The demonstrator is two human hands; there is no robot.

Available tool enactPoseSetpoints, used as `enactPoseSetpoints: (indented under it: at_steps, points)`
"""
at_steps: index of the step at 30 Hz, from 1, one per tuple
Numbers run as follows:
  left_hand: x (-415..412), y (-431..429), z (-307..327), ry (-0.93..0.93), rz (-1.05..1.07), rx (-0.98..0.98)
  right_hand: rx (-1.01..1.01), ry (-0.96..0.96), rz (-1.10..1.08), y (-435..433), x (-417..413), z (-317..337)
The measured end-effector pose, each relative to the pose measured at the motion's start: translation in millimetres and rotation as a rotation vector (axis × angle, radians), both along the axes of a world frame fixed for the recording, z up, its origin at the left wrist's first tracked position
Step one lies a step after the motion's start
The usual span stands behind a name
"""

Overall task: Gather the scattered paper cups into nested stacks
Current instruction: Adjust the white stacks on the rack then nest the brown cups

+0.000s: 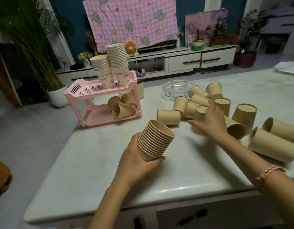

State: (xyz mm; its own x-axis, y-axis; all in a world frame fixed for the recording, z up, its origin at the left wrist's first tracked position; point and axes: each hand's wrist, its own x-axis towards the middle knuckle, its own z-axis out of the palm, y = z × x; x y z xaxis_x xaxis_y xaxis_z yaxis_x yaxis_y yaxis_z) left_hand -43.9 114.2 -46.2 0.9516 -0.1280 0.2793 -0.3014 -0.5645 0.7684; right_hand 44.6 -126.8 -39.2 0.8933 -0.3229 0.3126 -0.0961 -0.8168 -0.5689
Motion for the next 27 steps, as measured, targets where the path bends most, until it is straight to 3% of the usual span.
enactPoseSetpoints:
  at_steps: [7, 14, 17, 21, 25, 27]
  points:
    - [0, -1, -1, -0.009, 0.009, 0.004, -0.034, -0.017, 0.000, 11, 7, -12]
    - [1, 1, -1, -0.009, 0.022, -0.006, 0.312, -0.066, 0.104, 19, 6, -27]
    - [1, 1, -2, -0.014, 0.019, -0.003, 0.348, -0.048, 0.140, 21, -2, -33]
    - [2, 4, 2, -0.033, 0.045, 0.008, 0.409, -0.182, 0.327, 26, -24, -6]
    - [6, 16, 1, -0.087, 0.065, 0.091, 0.413, 0.034, 0.646, 34, -53, 38]
    - [5, 19, 0, -0.131, 0.069, 0.198, 0.278, 0.211, 0.743, 32, -59, 53]
